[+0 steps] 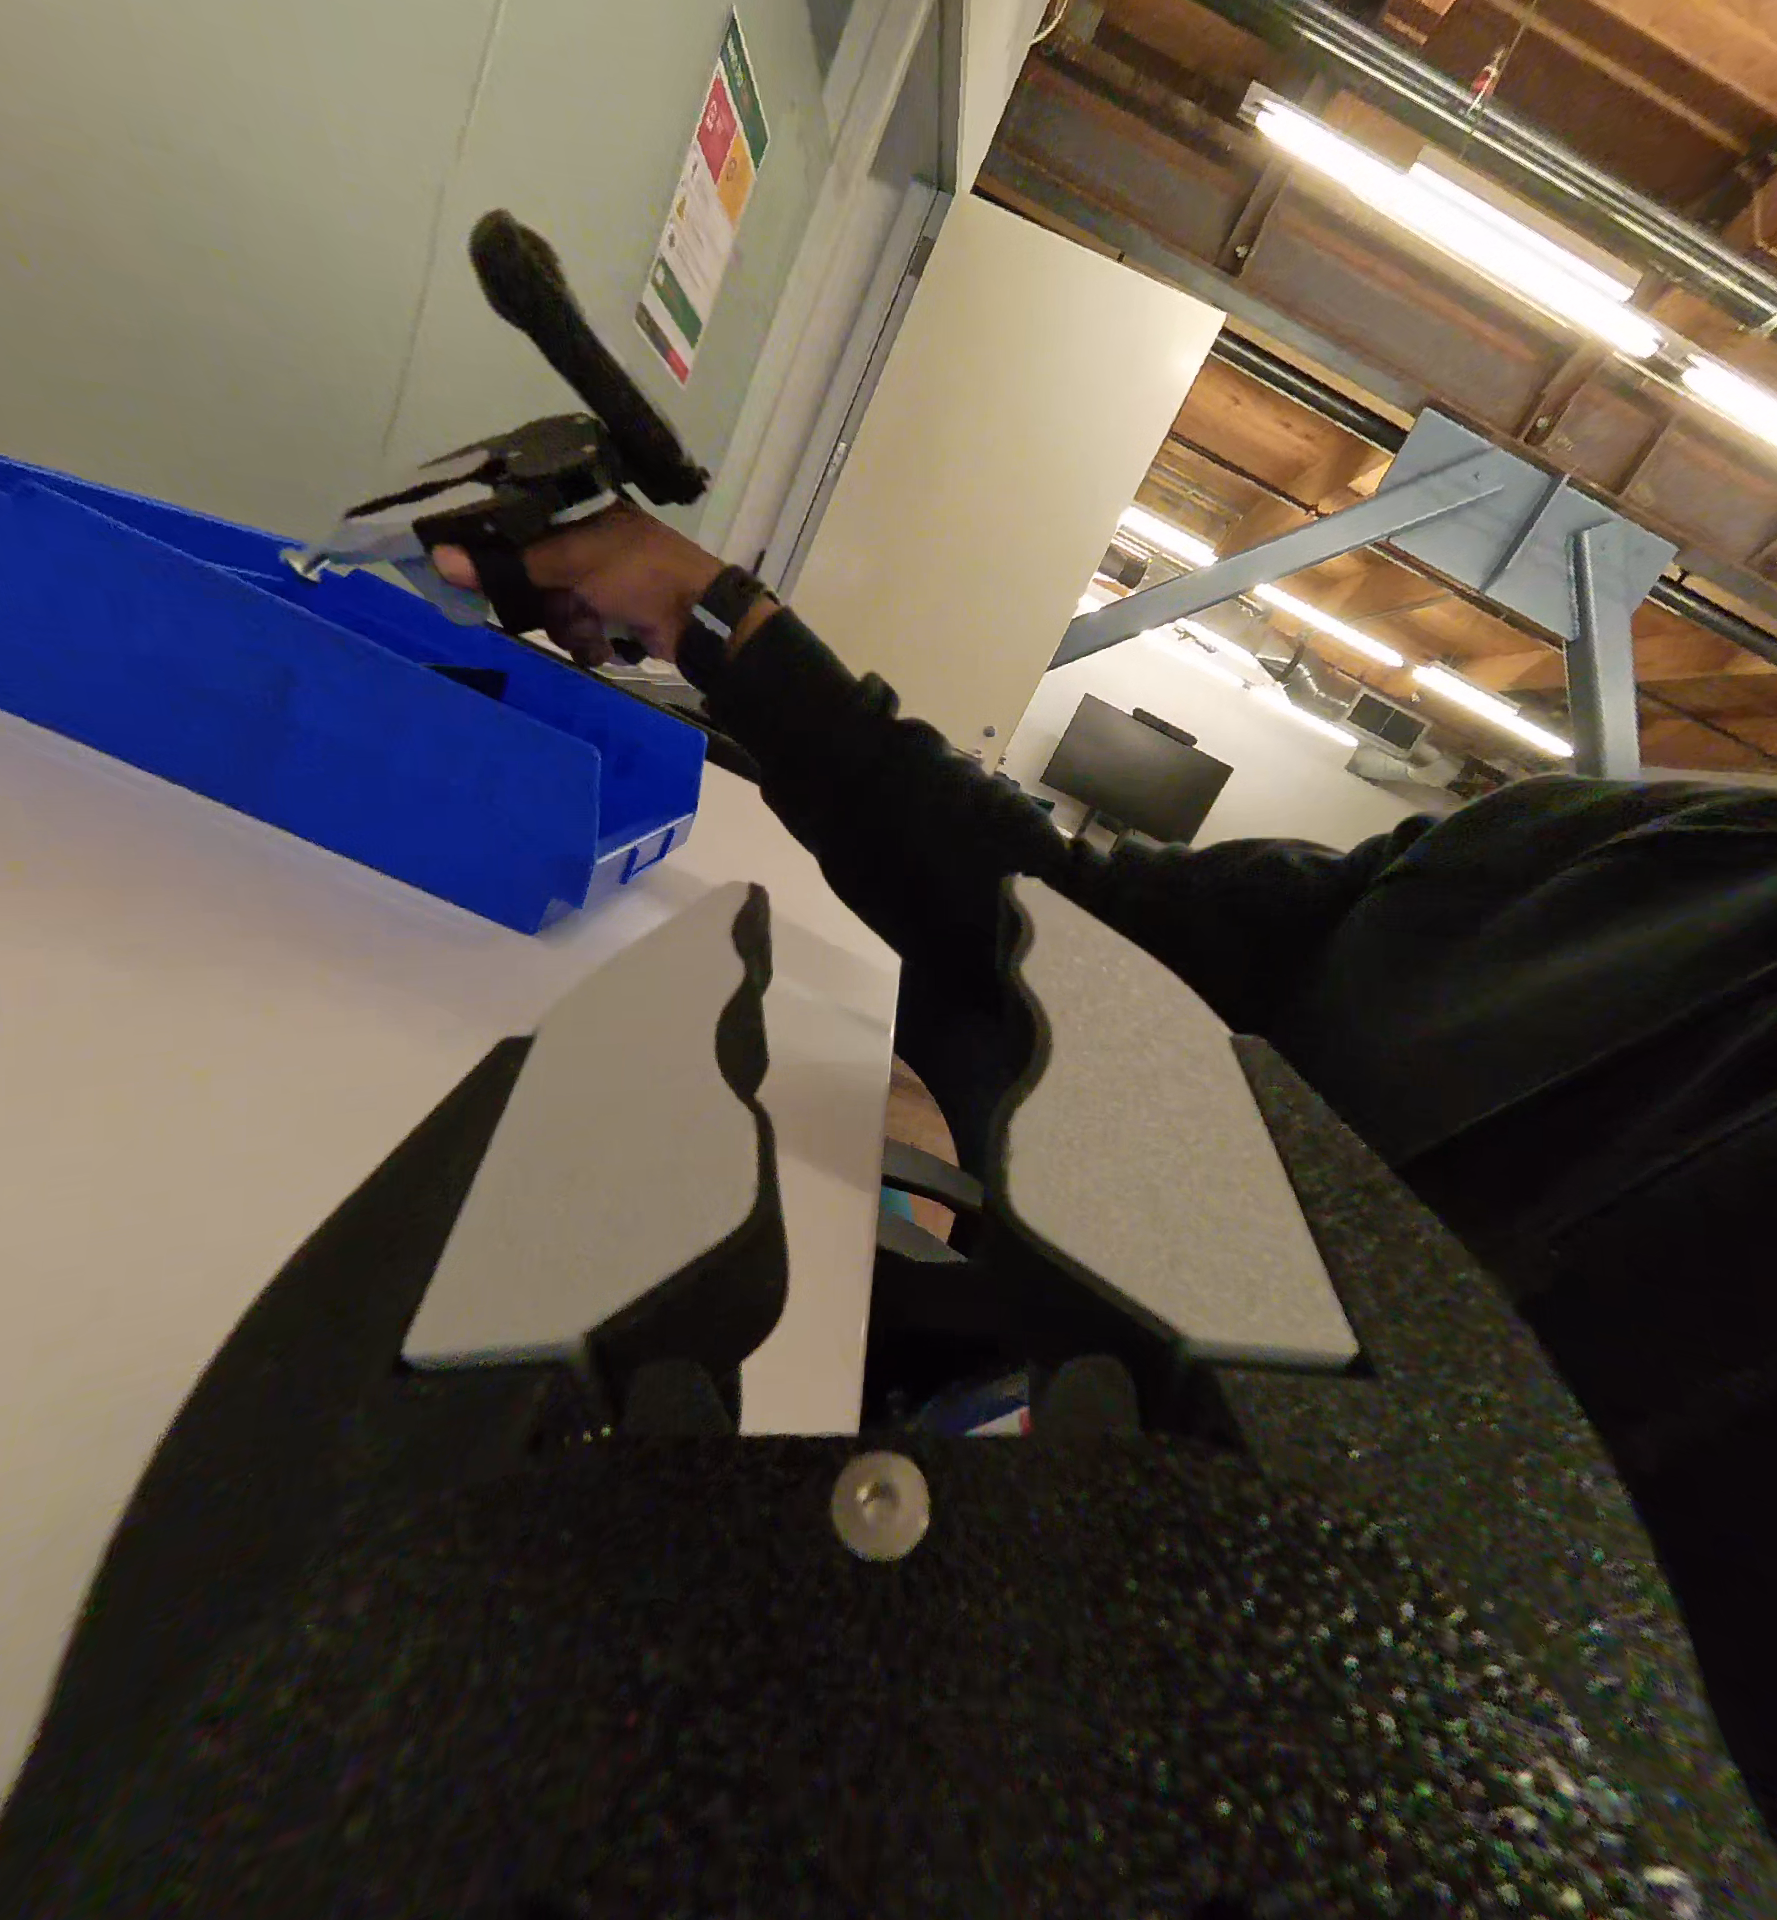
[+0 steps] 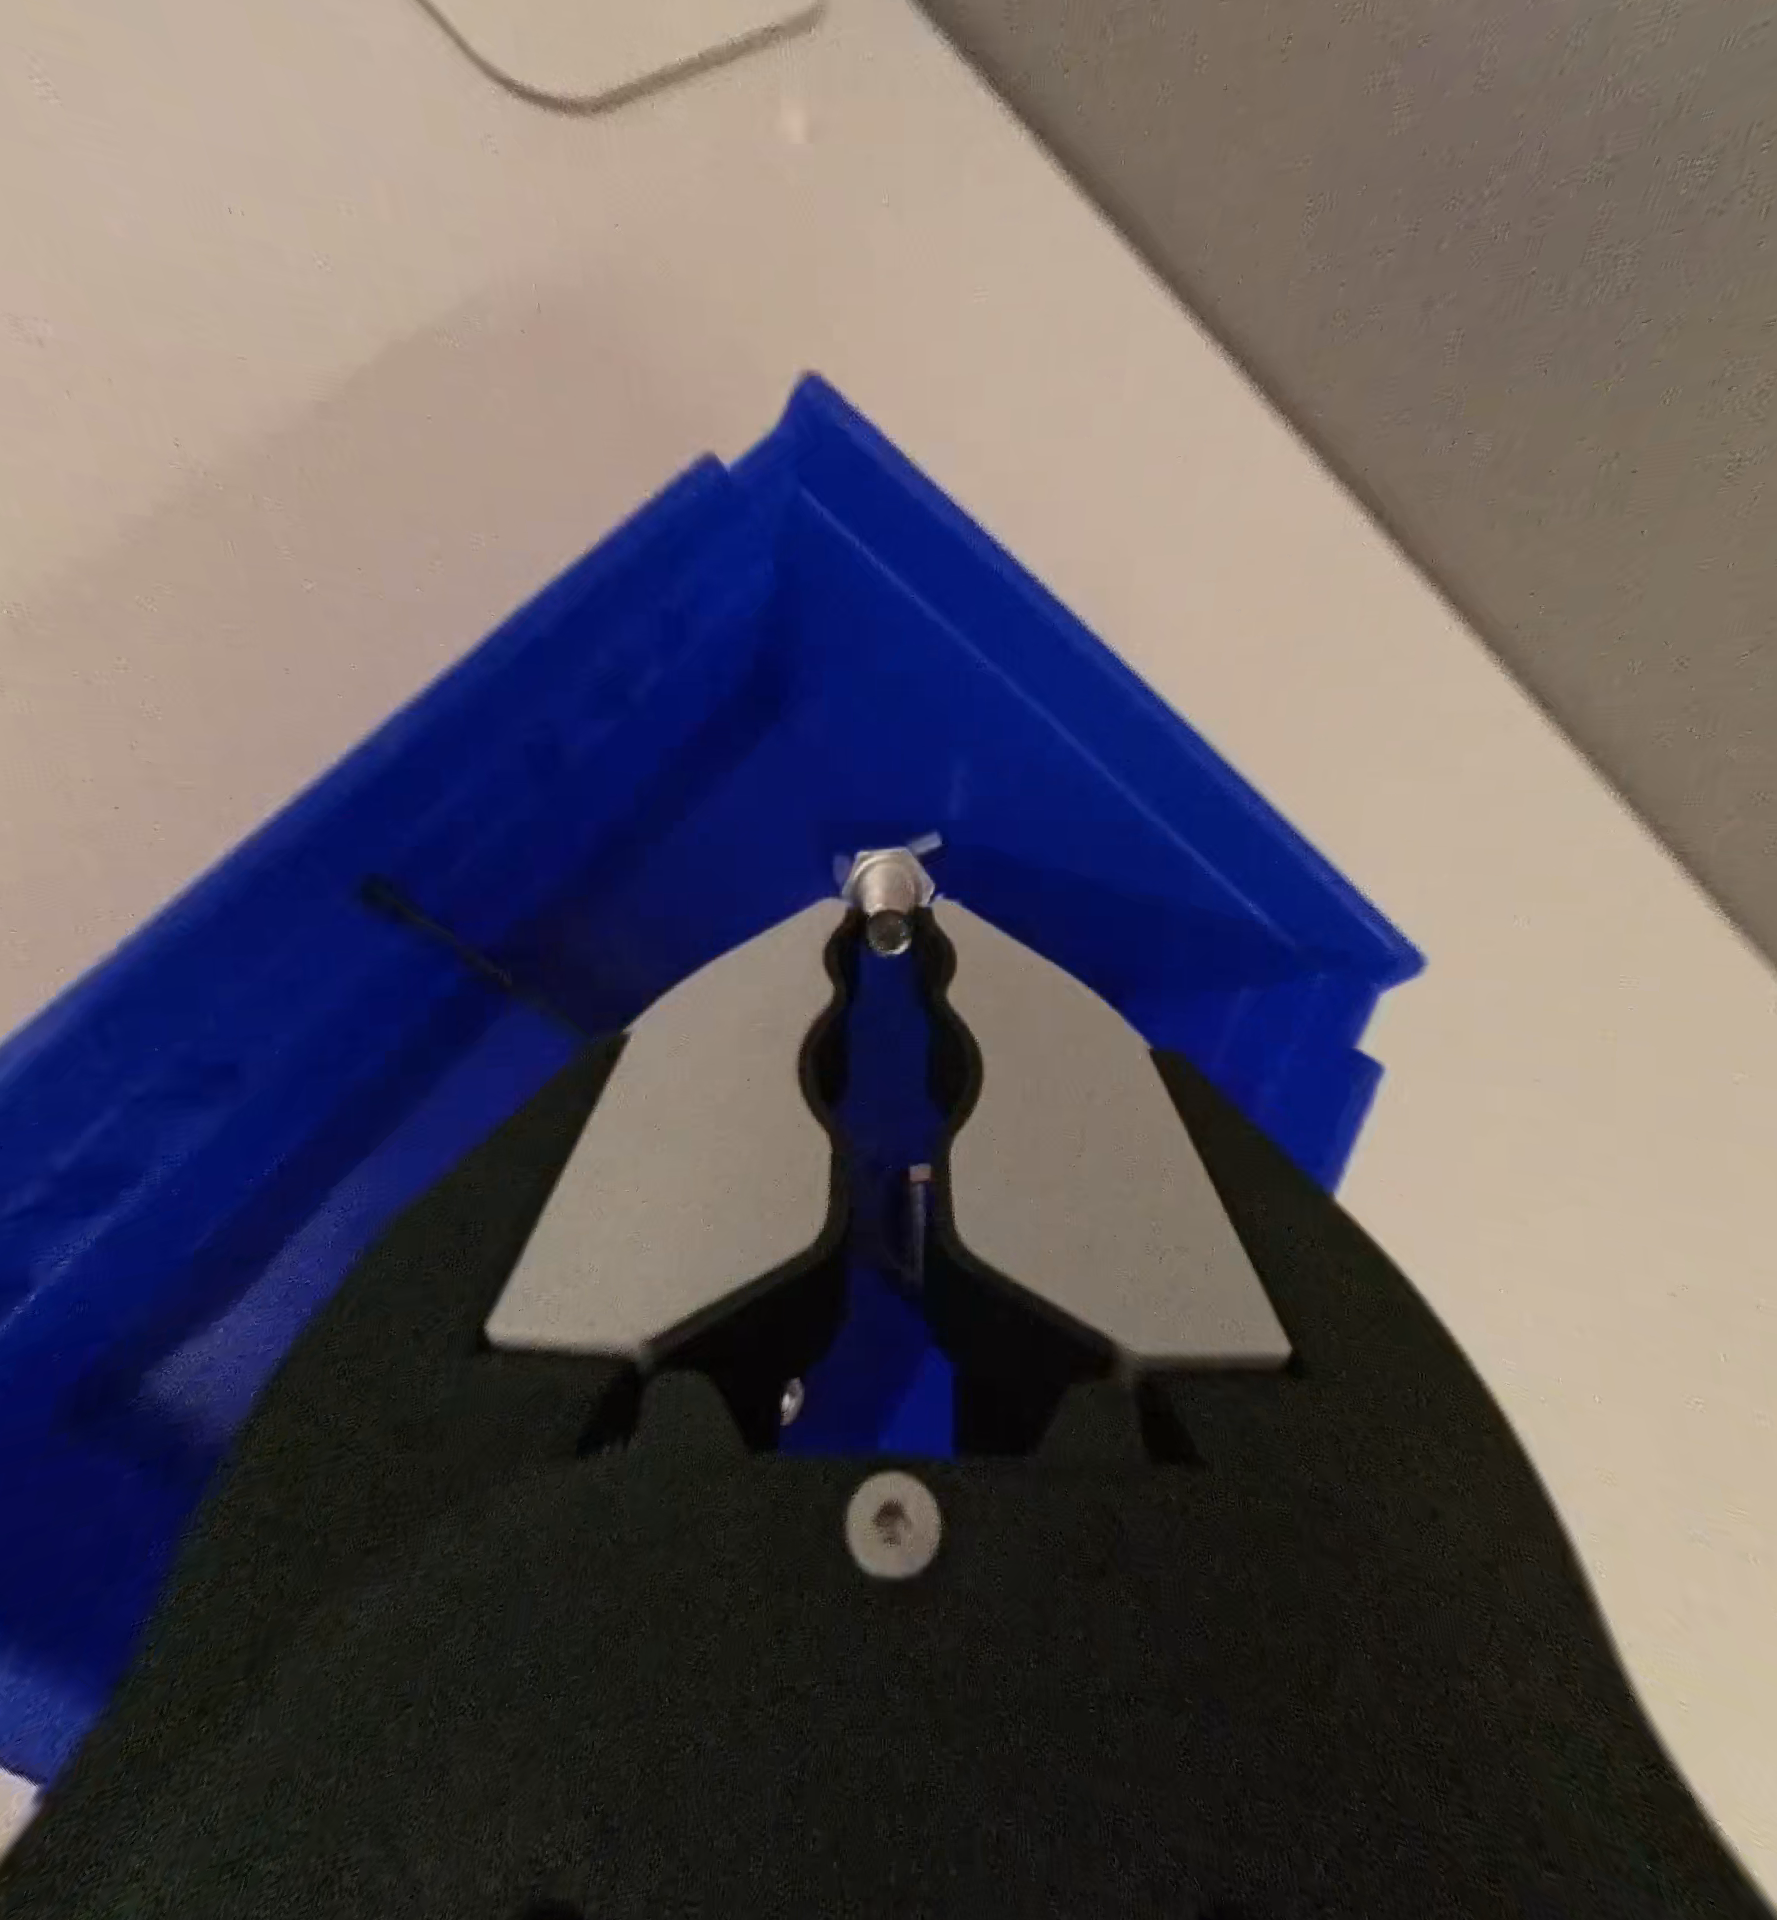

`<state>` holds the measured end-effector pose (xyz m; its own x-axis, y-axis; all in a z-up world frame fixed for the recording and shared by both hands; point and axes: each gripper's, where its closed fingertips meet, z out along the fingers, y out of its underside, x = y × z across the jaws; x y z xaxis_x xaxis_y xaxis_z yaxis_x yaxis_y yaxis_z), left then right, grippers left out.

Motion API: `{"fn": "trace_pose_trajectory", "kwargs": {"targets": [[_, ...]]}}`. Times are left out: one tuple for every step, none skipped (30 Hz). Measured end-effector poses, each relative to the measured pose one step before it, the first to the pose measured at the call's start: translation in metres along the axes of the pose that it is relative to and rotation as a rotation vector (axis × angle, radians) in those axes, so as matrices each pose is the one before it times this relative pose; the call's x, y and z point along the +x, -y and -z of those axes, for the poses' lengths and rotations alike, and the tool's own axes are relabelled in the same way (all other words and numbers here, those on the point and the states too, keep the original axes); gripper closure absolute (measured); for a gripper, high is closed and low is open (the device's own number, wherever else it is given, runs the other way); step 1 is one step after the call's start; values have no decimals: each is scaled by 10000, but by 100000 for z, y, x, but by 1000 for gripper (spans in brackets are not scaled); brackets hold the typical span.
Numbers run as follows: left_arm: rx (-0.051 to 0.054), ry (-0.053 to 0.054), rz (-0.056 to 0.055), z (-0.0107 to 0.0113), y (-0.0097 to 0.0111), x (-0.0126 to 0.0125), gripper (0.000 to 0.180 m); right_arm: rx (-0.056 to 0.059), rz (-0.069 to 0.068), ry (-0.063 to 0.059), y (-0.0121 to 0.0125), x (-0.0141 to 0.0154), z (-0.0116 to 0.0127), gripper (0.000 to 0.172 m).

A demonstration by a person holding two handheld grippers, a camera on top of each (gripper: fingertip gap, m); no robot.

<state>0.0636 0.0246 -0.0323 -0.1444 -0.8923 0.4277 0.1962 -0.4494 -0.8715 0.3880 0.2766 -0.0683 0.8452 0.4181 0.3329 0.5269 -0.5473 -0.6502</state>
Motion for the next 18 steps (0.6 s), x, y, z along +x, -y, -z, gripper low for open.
{"fn": "trace_pose_trajectory", "kwargs": {"targets": [[-30, 51, -20, 95, -6, -60, 140, -412, -112, 157, -537, 217, -1012, 162], [-7, 19, -5, 93, 49, -7, 141, -378, -35, 6, -453, 185, -813, 162], [4, -10, -7, 81, 90, 21, 141, -330, -6, -44, -371, 65, -607, 162], [9, -7, -10, 53, 97, 46, 141, -200, 17, -51, -199, -105, -405, 161], [-2, 1, -30, 71, 62, 46, 141, -56, 0, -100, -25, -150, -217, 161], [-14, 13, -41, 81, 30, 37, 141, 101, 2, -184, 251, -4, -12, 161], [-22, 18, -39, 93, -19, 45, 142, 115, 68, -180, 216, -19, 76, 161], [-21, 13, -20, 50, -29, 15, 142, 21, 115, -214, 68, 66, 48, 160], [-14, 1, -10, 24, -10, 30, 142, 19, 147, -294, 42, 163, 15, 157], [-10, 9, -34, 23, -18, 7, 142, 68, 142, -294, 74, 188, 30, 153], [-20, 32, -66, 21, -25, 11, 142, 59, 84, -188, 60, 82, 58, 153], [-45, 58, -82, 22, -10, -46, 142, 25, 32, -156, 30, 86, 79, 151], [-58, 101, -109, -1, -27, -90, 142, 23, 25, -185, 27, 150, 138, 148], [-55, 146, -159, -15, 60, -193, 142, 46, 46, -190, 83, 143, 214, 146], [-40, 210, -205, 117, 72, -237, 141, 64, 56, -210, 125, 134, 331, 145], [-23, 283, -266, 198, 123, -338, 141, 89, 52, -235, 194, 143, 451, 144], [-10, 399, -344, 284, 190, -477, 141, 129, 52, -205, 287, 59, 587, 143], [4, 568, -469, 375, 281, -697, 141, 154, 57, -185, 361, -26, 710, 143]]}}
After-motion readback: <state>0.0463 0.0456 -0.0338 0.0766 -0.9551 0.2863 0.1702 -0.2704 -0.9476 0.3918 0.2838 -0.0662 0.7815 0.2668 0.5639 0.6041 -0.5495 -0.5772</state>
